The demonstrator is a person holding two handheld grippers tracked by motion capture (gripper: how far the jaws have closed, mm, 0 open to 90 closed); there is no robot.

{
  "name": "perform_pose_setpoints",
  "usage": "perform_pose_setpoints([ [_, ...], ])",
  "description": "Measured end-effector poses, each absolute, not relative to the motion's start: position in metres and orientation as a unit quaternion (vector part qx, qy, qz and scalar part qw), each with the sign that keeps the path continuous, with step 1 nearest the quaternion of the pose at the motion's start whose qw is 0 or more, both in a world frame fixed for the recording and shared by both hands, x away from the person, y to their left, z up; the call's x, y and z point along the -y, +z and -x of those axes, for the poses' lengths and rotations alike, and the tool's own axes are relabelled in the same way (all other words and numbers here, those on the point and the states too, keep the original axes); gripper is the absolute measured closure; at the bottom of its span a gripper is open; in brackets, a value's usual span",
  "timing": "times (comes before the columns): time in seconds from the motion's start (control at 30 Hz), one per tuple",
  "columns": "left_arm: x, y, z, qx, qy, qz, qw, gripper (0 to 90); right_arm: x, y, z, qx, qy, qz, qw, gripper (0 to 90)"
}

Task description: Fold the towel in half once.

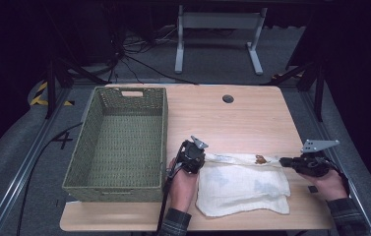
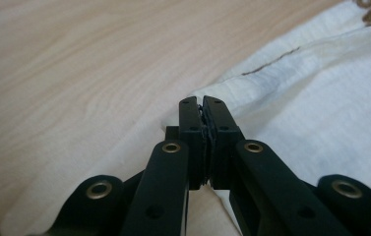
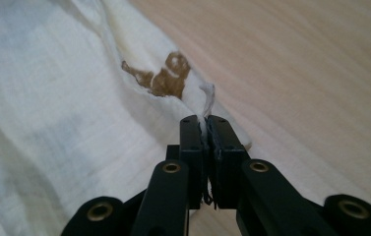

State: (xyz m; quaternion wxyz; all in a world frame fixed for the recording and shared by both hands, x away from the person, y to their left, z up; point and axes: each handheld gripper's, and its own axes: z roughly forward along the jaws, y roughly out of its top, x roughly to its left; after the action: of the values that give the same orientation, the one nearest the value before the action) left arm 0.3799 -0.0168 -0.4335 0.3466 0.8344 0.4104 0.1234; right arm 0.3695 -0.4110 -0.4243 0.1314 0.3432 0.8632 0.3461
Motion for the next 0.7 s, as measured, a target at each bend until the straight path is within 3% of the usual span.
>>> perform_pose_setpoints([
  [0.23, 0.018, -0.453, -0.374, -0.406, 0.09, -0.844, 0.338, 87.6, 0.407, -0.443, -0.363, -0.878, 0.313, -0.344, 0.111, 85.8],
  [0.7, 0.022, -0.457, -0.388, -0.415, 0.126, -0.837, 0.332, 87.9, 0.405, -0.445, -0.39, -0.872, 0.307, -0.356, 0.136, 86.0],
])
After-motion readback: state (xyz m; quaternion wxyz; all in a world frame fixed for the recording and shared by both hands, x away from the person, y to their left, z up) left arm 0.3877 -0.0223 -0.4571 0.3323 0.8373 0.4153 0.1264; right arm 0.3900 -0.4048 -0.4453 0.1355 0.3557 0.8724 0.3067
